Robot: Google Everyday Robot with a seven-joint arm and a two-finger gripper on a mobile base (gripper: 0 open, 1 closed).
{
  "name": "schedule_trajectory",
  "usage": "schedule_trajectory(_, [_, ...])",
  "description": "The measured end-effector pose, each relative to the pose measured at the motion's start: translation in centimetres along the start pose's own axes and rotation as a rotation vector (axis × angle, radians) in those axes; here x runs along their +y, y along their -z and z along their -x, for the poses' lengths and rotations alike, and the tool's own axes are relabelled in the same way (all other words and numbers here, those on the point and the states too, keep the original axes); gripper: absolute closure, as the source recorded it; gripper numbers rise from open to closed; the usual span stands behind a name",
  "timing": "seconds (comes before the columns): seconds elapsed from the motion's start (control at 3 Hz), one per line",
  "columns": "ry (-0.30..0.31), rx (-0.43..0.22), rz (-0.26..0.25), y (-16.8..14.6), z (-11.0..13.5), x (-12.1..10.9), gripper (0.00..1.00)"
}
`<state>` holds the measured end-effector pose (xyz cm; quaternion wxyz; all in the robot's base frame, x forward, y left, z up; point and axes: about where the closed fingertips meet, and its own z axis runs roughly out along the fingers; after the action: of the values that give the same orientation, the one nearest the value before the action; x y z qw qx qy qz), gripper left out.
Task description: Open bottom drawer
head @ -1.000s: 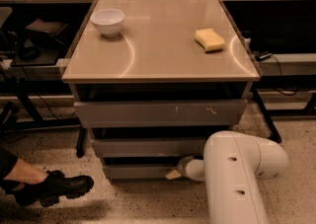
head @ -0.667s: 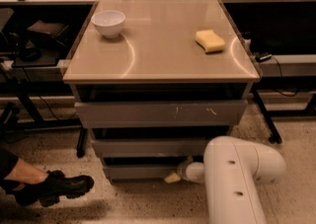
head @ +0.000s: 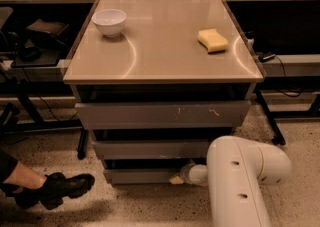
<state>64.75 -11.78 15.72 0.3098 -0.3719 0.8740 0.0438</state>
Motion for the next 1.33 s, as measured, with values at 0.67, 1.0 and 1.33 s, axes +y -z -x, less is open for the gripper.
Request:
schedule_trajectory(0.67, [-0.006, 0.000, 0.001, 0.52, 0.17, -0.10, 0.66])
schedule_trajectory(1.0, [-0.020, -0.001, 0.012, 0.63, -0.11, 0.19, 0.89])
schedule_trajectory(1.33, [-0.020, -0.001, 0.012, 1.12, 0.16, -0.01, 1.00])
